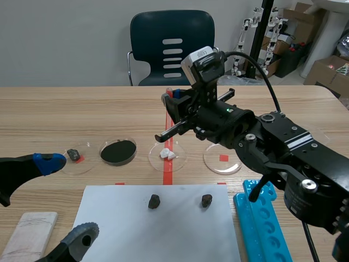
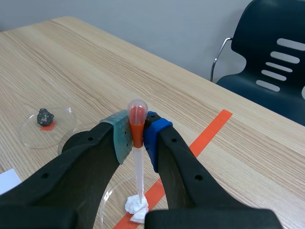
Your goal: Squeeze the dropper onto the mineral
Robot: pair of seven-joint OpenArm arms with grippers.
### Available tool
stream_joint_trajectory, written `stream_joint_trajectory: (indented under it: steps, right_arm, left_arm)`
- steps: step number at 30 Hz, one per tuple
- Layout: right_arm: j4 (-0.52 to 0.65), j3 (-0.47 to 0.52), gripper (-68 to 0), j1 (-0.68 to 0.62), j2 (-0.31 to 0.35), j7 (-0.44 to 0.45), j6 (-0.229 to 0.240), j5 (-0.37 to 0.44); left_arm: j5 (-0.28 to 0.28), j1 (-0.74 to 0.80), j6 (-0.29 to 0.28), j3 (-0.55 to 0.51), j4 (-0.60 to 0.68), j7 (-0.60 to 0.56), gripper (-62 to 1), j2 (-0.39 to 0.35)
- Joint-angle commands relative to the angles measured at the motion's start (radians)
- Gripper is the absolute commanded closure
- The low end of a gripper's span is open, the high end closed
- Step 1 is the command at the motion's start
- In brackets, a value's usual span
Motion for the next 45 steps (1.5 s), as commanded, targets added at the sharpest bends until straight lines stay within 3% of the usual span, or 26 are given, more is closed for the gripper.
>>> stream_joint_trajectory:
  steps: [1, 13, 16, 26, 45]
  right_arm:
    - [0.018, 0.001, -6.4, 0.023, -0.001, 0.017, 0.0, 0.01]
    - [0.018, 0.001, -6.2, 0.023, 0.0, 0.016, 0.0, 0.01]
    - [0.018, 0.001, -2.4, 0.023, 0.0, 0.016, 0.0, 0.01]
    - [0.018, 0.001, -1.0, 0.023, 0.0, 0.016, 0.0, 0.01]
    - [0.018, 0.001, -1.1, 0.023, 0.0, 0.017, 0.0, 0.01]
  left_arm:
    - [-0.007, 0.002, -0.002, -0.003, 0.012, -0.014, -62.3, 0.005]
    - [-0.007, 0.002, -0.002, -0.003, 0.012, -0.014, -62.3, 0.005]
    - [-0.007, 0.002, -0.002, -0.003, 0.012, -0.014, -62.3, 0.005]
    - [-0.007, 0.002, -0.002, -0.003, 0.012, -0.014, -62.3, 0.005]
    - [-0.007, 0.002, -0.002, -0.003, 0.012, -0.014, -62.3, 0.005]
